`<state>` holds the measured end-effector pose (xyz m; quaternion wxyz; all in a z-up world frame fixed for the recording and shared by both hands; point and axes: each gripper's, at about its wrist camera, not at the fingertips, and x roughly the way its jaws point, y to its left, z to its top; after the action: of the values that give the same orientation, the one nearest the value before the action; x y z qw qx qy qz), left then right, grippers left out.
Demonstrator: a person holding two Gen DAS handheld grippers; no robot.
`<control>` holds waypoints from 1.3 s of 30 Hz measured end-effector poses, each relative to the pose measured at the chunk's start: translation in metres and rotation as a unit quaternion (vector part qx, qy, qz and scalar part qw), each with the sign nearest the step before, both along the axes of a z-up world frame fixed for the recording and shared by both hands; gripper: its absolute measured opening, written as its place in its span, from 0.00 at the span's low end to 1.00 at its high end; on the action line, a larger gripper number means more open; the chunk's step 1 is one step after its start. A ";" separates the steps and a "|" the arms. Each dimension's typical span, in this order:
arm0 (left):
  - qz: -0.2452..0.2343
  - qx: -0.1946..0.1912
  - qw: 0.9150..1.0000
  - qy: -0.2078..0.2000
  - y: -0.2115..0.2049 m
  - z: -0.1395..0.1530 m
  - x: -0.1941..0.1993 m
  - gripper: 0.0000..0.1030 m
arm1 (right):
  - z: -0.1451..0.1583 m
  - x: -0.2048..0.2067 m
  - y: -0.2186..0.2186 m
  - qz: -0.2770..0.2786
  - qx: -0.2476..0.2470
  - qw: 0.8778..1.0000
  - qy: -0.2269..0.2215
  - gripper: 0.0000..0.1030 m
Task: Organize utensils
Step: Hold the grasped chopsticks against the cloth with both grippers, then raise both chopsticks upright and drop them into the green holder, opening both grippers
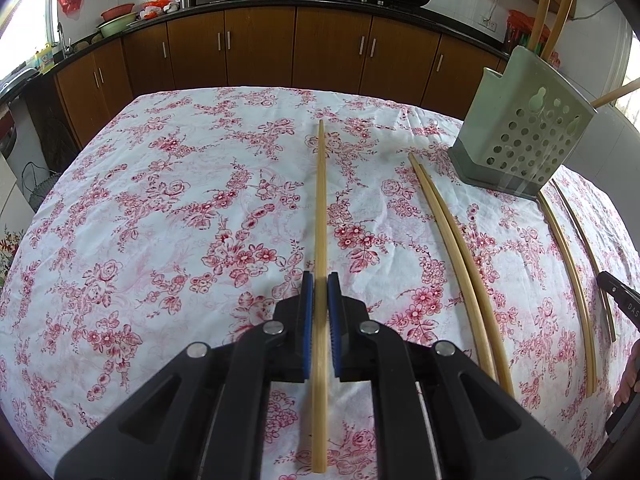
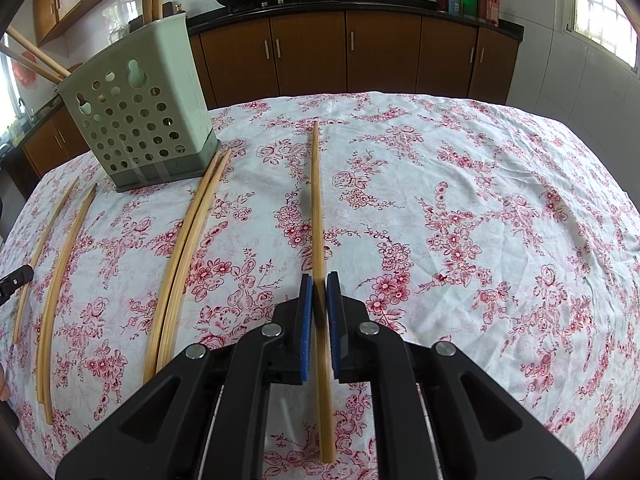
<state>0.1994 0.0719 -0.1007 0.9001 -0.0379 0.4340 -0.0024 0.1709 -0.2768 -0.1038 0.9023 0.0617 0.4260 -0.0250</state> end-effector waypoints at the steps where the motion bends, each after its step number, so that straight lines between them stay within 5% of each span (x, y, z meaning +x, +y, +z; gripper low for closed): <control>1: 0.000 0.000 1.000 0.000 0.000 0.000 0.000 0.10 | 0.000 0.000 0.000 0.000 0.000 1.000 0.000 0.09; 34: -0.001 -0.001 1.000 0.001 0.002 0.000 0.001 0.10 | 0.000 0.001 0.000 -0.001 0.001 1.000 -0.001 0.09; 39: -0.013 0.037 0.999 0.003 -0.008 0.000 -0.008 0.10 | 0.000 -0.008 0.003 0.003 0.001 1.000 -0.001 0.09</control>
<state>0.1915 0.0641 -0.1010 0.8995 0.0008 0.4369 0.0021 0.1625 -0.2739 -0.1035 0.9026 0.0611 0.4257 -0.0217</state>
